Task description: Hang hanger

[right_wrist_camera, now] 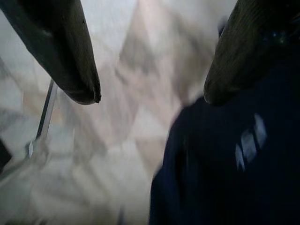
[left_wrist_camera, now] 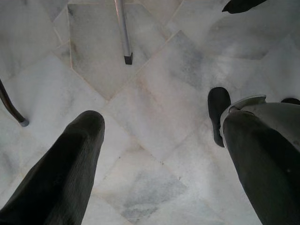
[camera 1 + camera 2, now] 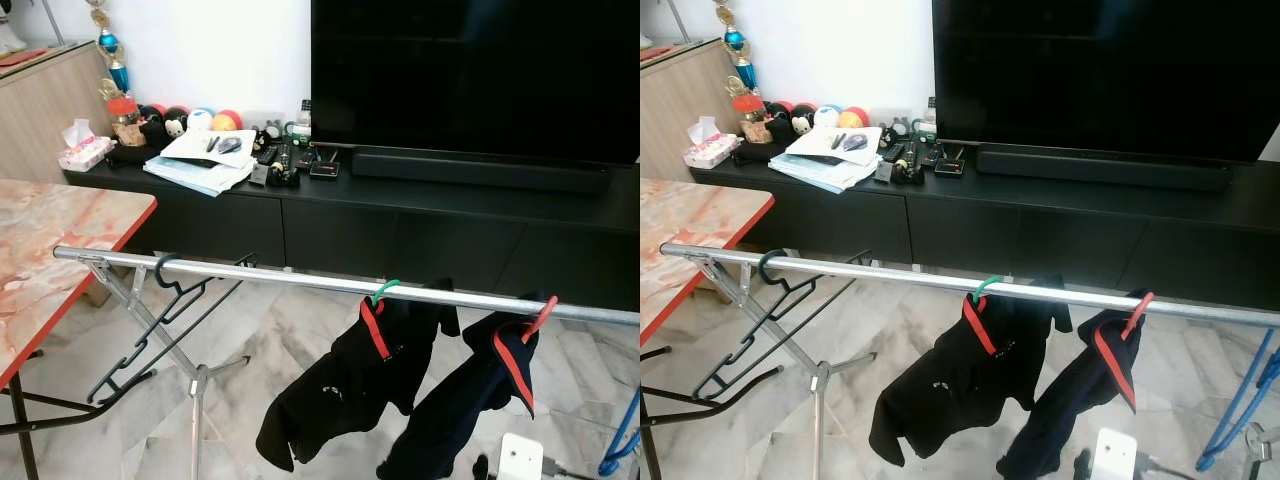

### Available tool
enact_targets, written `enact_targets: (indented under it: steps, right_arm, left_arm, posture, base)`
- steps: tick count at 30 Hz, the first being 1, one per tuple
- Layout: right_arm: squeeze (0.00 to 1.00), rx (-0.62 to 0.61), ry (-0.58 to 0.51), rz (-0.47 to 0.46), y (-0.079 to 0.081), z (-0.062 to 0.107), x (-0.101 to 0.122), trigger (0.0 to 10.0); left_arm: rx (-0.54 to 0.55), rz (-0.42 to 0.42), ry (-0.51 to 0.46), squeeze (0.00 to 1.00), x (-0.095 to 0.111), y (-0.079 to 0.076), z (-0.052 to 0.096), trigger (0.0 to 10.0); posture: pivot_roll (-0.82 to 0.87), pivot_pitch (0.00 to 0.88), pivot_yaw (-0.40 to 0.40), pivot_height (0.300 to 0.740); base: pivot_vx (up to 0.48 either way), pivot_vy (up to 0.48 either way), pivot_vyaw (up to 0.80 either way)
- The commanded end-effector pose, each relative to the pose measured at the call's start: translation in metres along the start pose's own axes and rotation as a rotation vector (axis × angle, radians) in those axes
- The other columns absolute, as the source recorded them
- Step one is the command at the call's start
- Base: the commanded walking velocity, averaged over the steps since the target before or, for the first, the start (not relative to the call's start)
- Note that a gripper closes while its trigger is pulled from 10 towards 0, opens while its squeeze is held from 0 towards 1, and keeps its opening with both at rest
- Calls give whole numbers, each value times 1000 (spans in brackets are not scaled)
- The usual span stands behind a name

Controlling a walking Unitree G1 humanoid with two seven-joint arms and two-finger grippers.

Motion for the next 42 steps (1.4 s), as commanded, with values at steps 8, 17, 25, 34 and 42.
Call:
enact_targets:
  steps: [8,17,25,34,42]
  right_arm:
    - [0,-69,-183,-120,-1,13,18,10000]
    - [0,-114,-282,-134,-19,32,25,10000]
    - [0,3,-354,-58,-14,47,40,10000]
    - [0,76,-290,155,-16,29,41,10000]
    - [0,5,-308,173,-26,14,65,10000]
  left_arm:
    - [5,-18,36,0,-11,-2,1,10000]
    - [-4,-40,38,0,-9,-1,1,10000]
    - [-7,-50,45,0,-8,1,1,10000]
    - [-22,-70,70,0,-16,-17,0,10000]
    - [-39,-78,62,0,-13,-35,-3,10000]
  posture:
    - [45,54,30,740]
    - [36,55,31,740]
    - [26,49,29,740]
    - [27,40,29,740]
    - [23,37,33,740]
  base:
    - [0,0,0]
    - [0,0,0]
    - [0,0,0]
    - [0,0,0]
    - [0,0,0]
Point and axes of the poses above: a point about 5 cm out from each wrist's last joint towards the gripper, its own z axis pointing back from the gripper into the wrist, its own x axis along the axis of the wrist's last joint, y = z × x, the point moved 2 cm from there along -z, pointing out of the wrist towards the gripper, and after that the axes turned 9 degrees about z, right-handed, at the moved point
